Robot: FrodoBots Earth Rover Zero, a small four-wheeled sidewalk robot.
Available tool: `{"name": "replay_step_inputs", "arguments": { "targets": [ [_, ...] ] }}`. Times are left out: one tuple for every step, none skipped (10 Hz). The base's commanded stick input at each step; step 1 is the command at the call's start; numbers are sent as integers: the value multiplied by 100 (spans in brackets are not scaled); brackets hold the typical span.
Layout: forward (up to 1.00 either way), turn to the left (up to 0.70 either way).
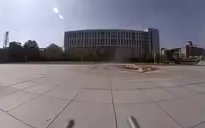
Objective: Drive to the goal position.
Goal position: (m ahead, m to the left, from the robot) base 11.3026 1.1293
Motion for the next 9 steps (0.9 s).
{"name": "replay_step_inputs", "arguments": {
  "targets": [
    [70,0],
    [70,0],
    [70,0],
    [70,0],
    [70,0],
    [70,0],
    [70,0],
    [70,0],
    [70,0]
  ]
}}
